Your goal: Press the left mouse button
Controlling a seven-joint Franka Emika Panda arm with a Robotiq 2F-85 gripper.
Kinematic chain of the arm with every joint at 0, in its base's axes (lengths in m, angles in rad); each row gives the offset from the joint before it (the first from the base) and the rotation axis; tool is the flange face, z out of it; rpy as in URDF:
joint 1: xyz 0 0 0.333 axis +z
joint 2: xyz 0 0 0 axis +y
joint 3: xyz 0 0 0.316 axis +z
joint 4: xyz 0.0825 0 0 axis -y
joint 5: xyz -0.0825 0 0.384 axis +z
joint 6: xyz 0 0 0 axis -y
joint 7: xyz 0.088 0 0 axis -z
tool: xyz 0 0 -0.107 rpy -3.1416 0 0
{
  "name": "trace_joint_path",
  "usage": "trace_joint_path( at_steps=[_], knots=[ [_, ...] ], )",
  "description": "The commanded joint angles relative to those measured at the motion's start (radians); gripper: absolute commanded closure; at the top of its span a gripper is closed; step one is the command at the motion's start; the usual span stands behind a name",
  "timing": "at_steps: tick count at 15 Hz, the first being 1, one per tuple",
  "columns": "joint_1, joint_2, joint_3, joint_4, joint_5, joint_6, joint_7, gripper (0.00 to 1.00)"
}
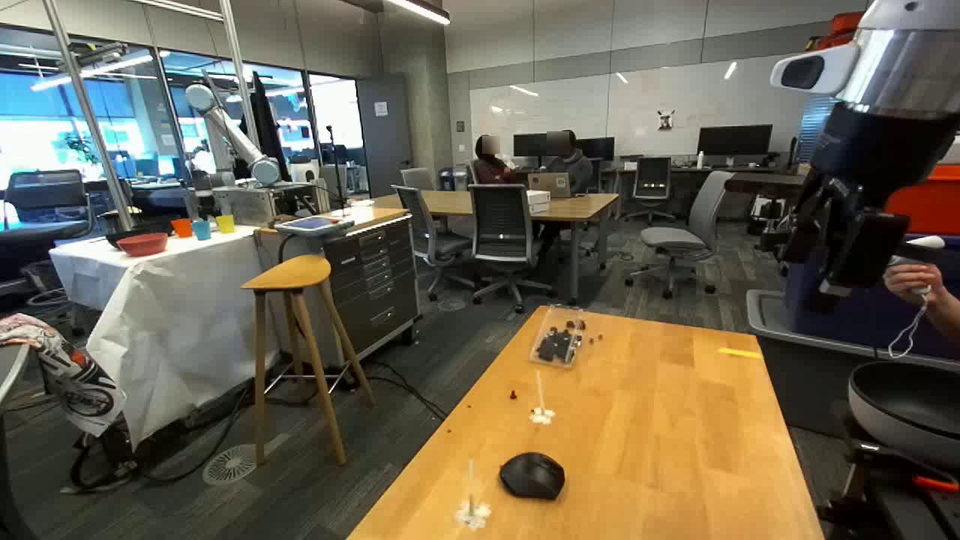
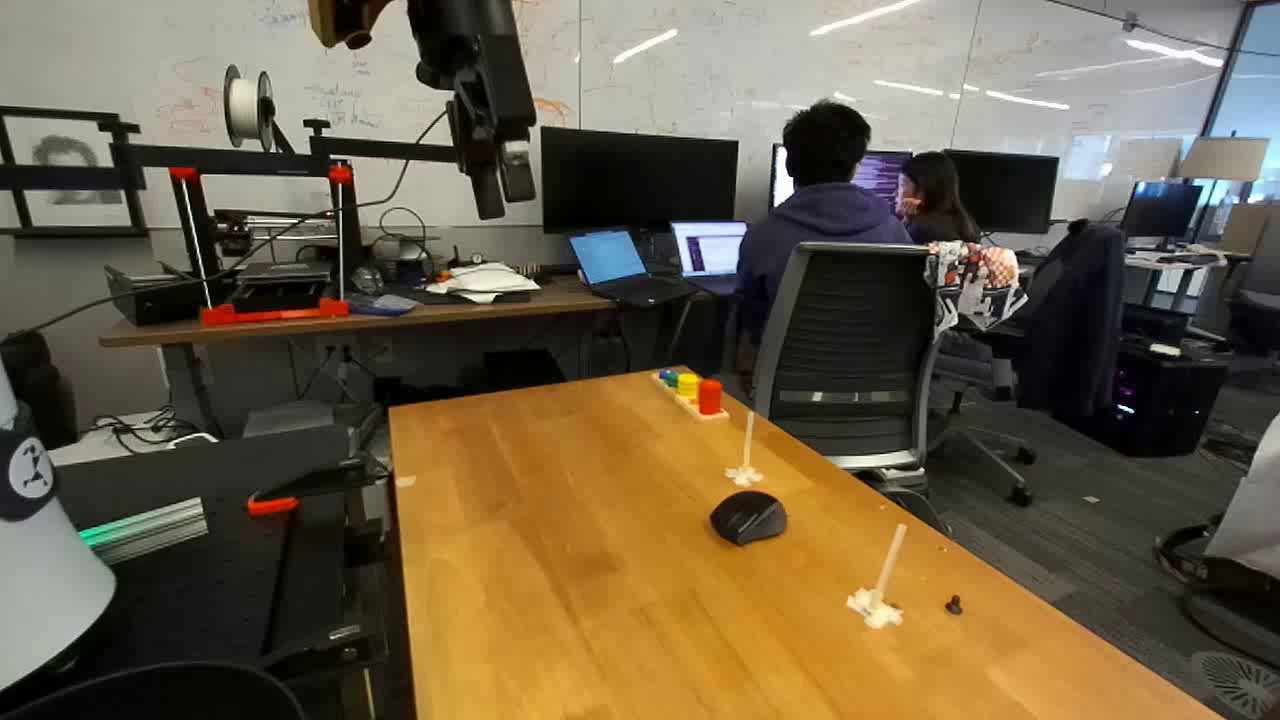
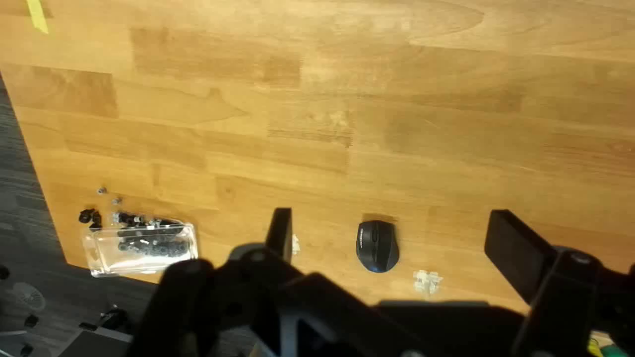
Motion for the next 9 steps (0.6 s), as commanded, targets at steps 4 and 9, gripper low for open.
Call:
trace_joint_path(
  at_steps=[4,9],
  knots=[
    [0.027,0.015,-0.023,0.002,-0.002,0.006,0.011,0.0],
    [0.038,0.117,-0.042,0.015,0.004,0.103,-0.016,0.41]
  ],
)
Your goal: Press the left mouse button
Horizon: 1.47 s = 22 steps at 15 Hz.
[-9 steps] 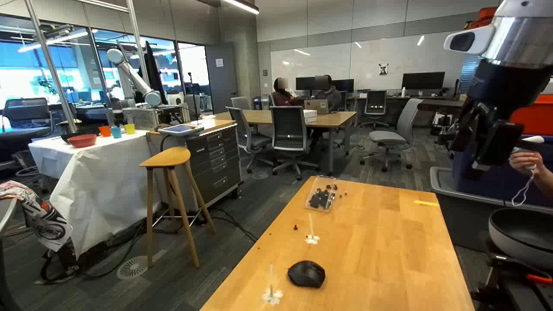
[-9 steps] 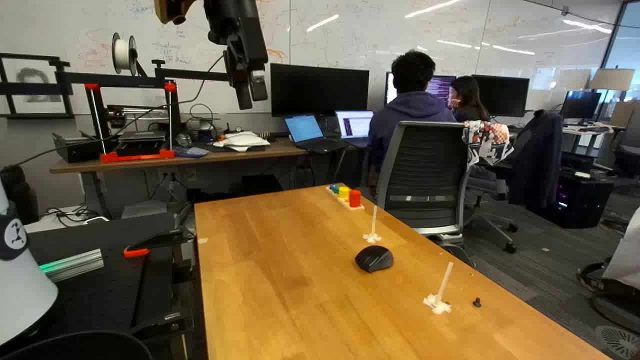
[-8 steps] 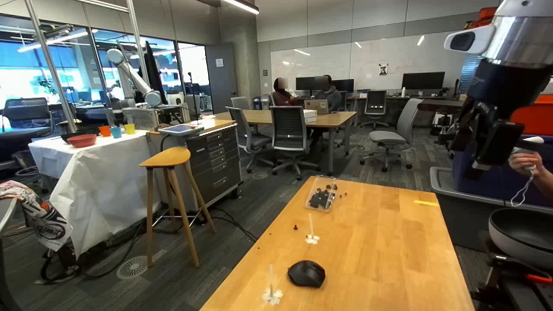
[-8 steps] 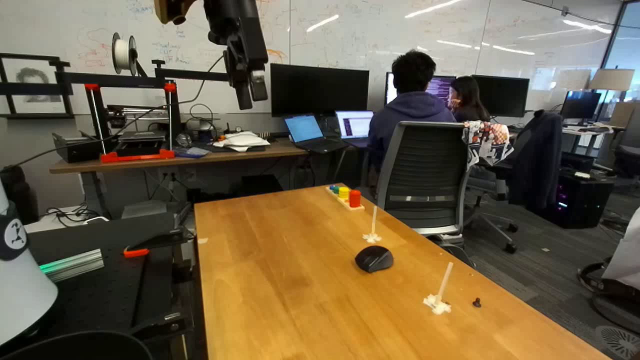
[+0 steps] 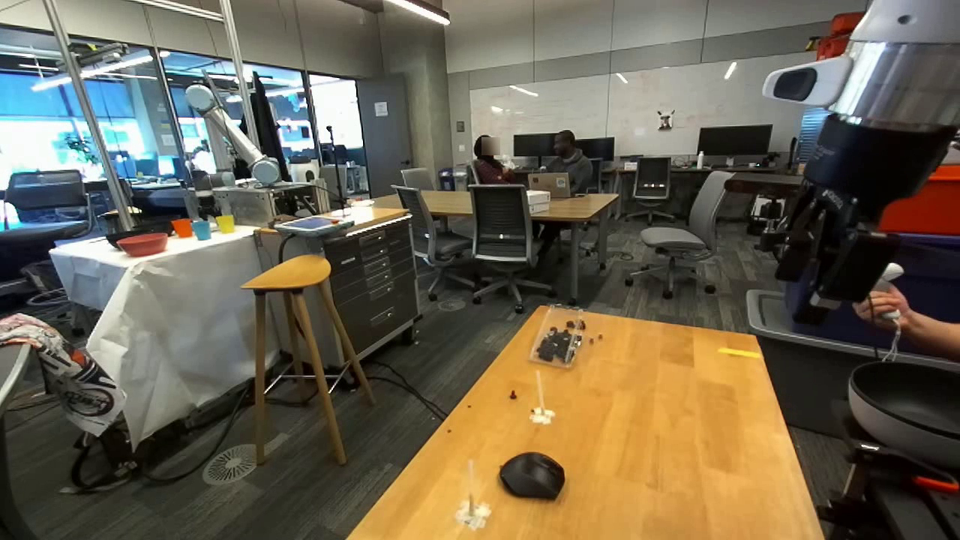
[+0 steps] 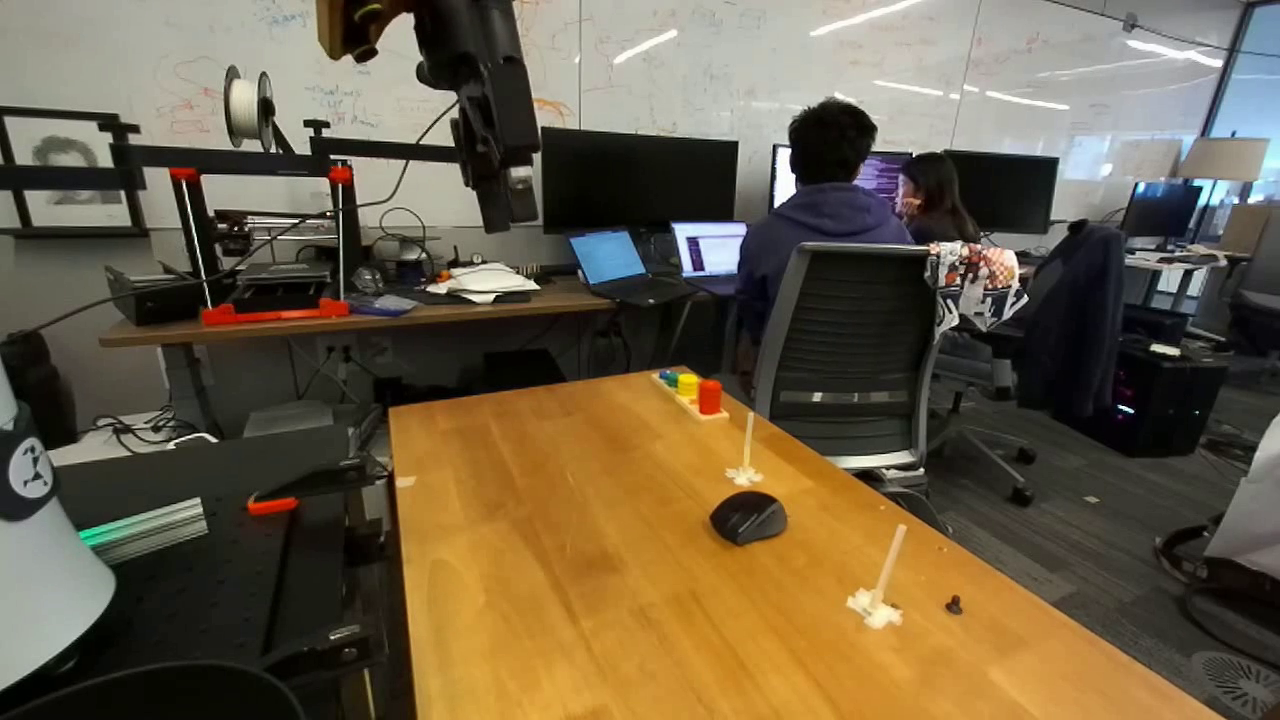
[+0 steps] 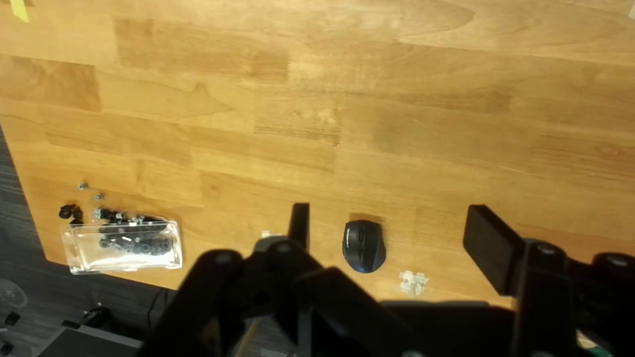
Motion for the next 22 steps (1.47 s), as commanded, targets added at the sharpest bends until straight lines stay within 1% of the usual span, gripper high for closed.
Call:
trace_joint_path(
  at_steps=[1,3,4,7,8,11,12,13,14,15,16,17,22],
  knots=[
    [0.017,0.105,-0.056,0.02,0.011,0.077,-0.035,0.51],
    [0.004,0.157,-0.09,0.023,0.013,0.105,-0.053,0.65],
    [0.001,0.184,-0.11,0.027,0.018,0.116,-0.063,0.73],
    [0.01,0.254,-0.181,0.041,0.071,0.16,-0.114,0.95],
    [0.013,0.272,-0.195,0.048,0.091,0.169,-0.128,0.99],
    [0.015,0.308,-0.222,0.073,0.138,0.179,-0.165,1.0],
    [0.009,0.31,-0.221,0.082,0.132,0.176,-0.168,1.0],
    [0.005,0.312,-0.22,0.093,0.126,0.168,-0.169,0.96],
    [0.002,0.312,-0.217,0.106,0.122,0.15,-0.159,0.73],
    [0.001,0.31,-0.214,0.115,0.119,0.143,-0.153,0.71],
    [-0.006,0.305,-0.202,0.123,0.1,0.14,-0.129,0.7],
    [-0.009,0.301,-0.196,0.129,0.09,0.138,-0.117,0.65],
    [-0.032,0.28,-0.161,0.151,0.01,0.134,-0.038,0.25]
  ],
)
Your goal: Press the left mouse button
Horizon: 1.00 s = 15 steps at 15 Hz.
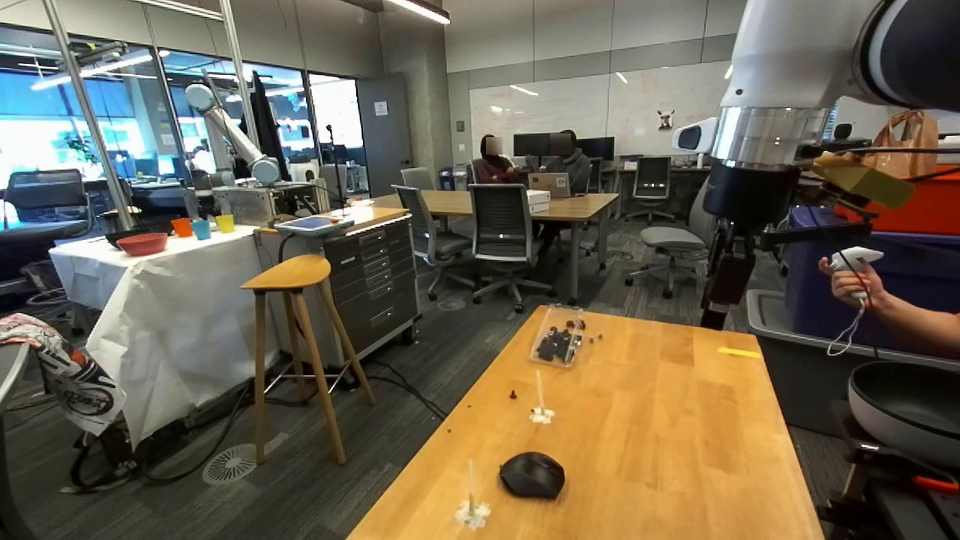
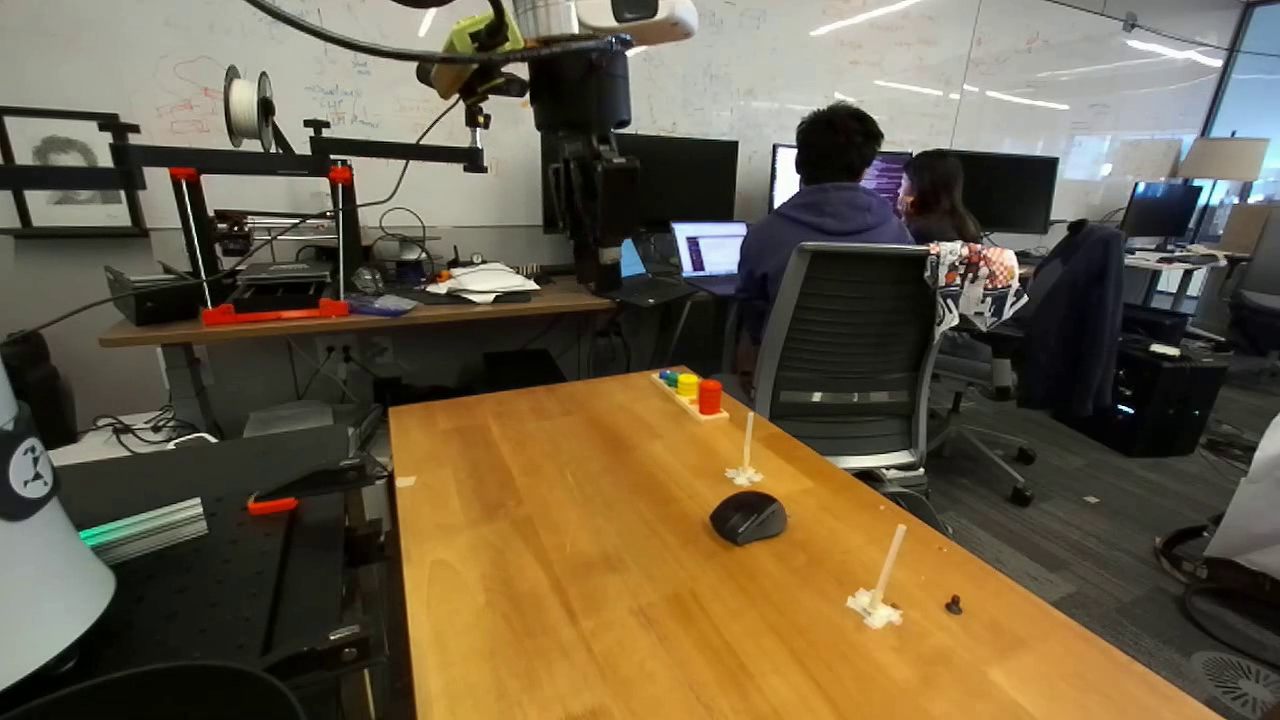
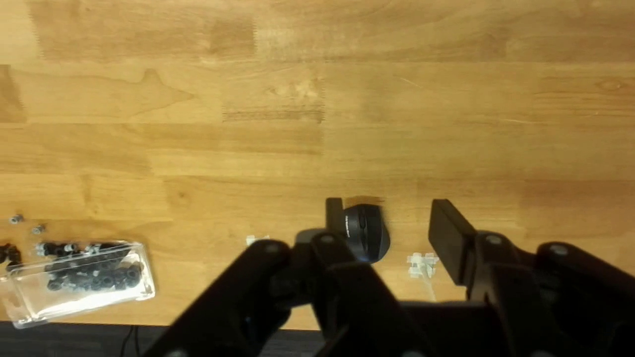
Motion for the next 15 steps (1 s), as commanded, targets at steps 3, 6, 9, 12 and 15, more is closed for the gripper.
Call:
trace_joint_path(
  at_steps=[3,6,9,12,15],
  knots=[
    [-0.027,-0.03,0.037,0.029,-0.071,-0.035,0.081,0.03],
    [-0.061,-0.077,0.097,0.003,-0.195,-0.007,0.194,0.31],
    [-0.107,-0.036,0.13,0.024,-0.304,0.009,0.295,0.37],
    [-0.161,0.053,0.153,0.056,-0.418,0.024,0.41,0.63],
    [-0.164,0.161,0.156,0.109,-0.467,0.0,0.502,0.85]
  ],
)
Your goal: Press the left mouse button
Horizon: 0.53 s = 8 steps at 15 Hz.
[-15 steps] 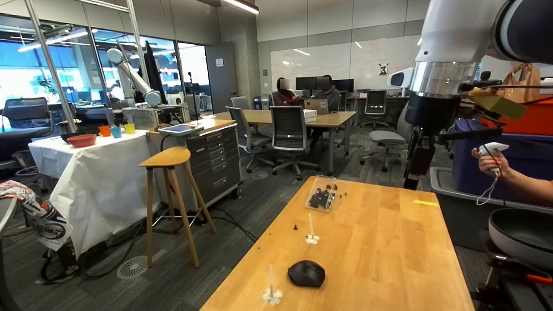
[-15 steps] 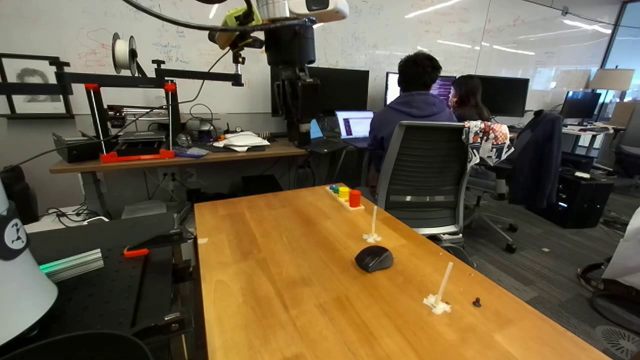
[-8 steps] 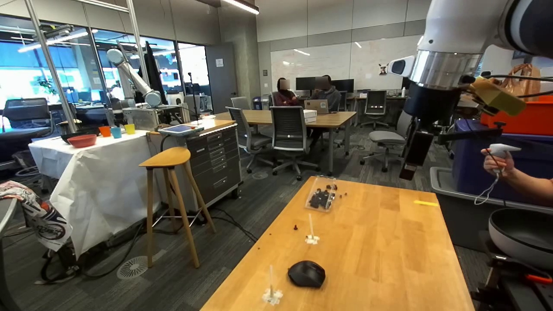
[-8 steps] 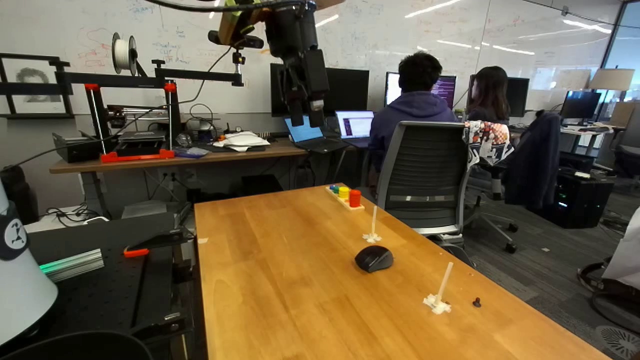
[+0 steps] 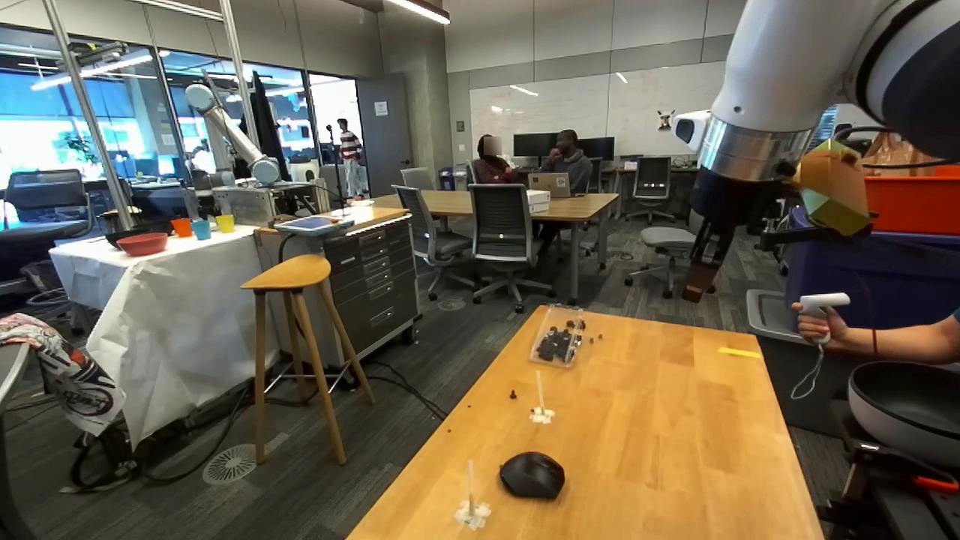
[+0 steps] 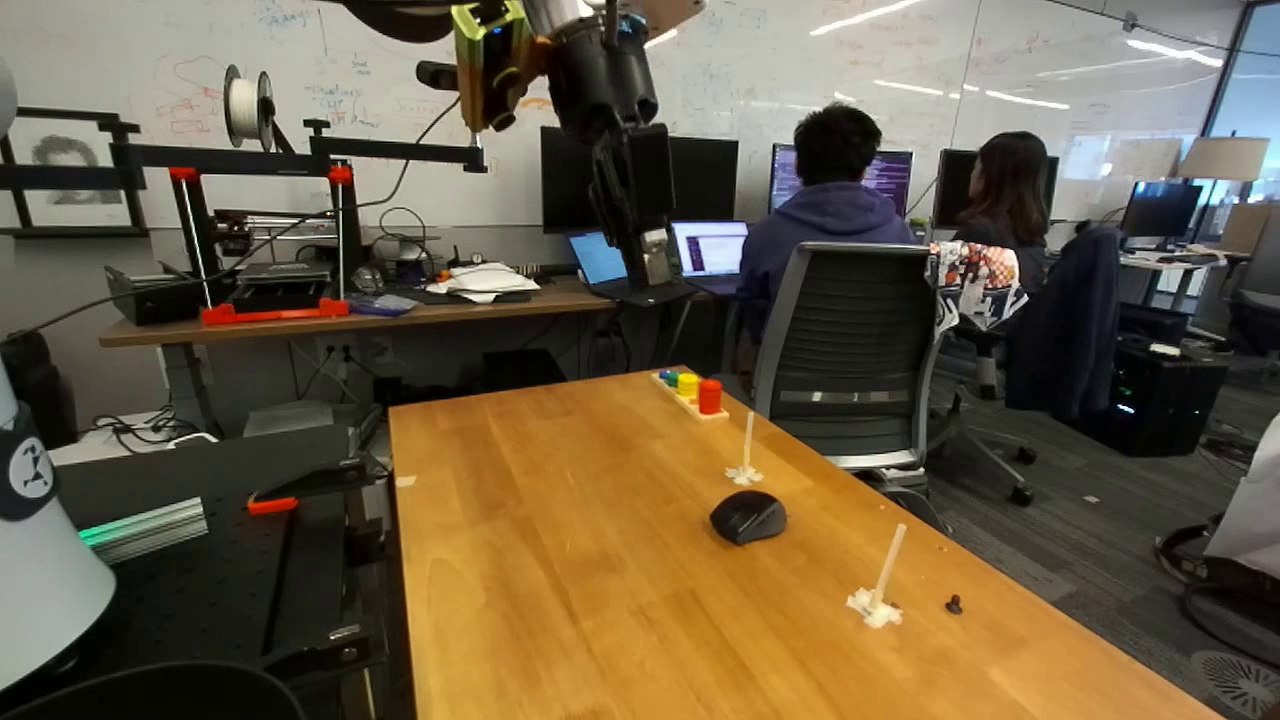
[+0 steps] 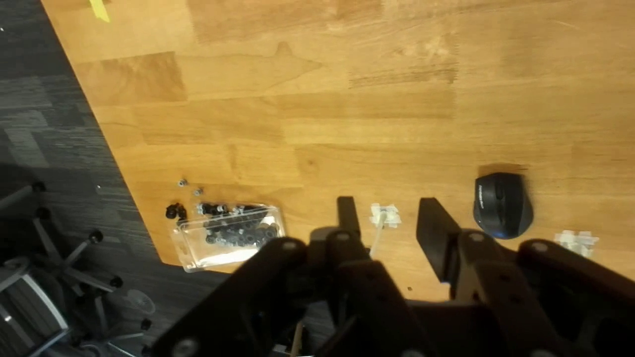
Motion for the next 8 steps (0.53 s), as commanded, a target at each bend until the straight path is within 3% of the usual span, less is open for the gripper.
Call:
trace_joint_path(
  at_steps=[1,2,8],
  knots=[
    [-0.006,0.164,0.021,0.093,-0.052,-0.006,0.124,0.92],
    [0.008,0.201,0.016,0.105,-0.043,-0.004,0.144,0.99],
    [0.132,0.449,-0.022,0.202,0.011,0.087,0.195,1.0]
  ],
)
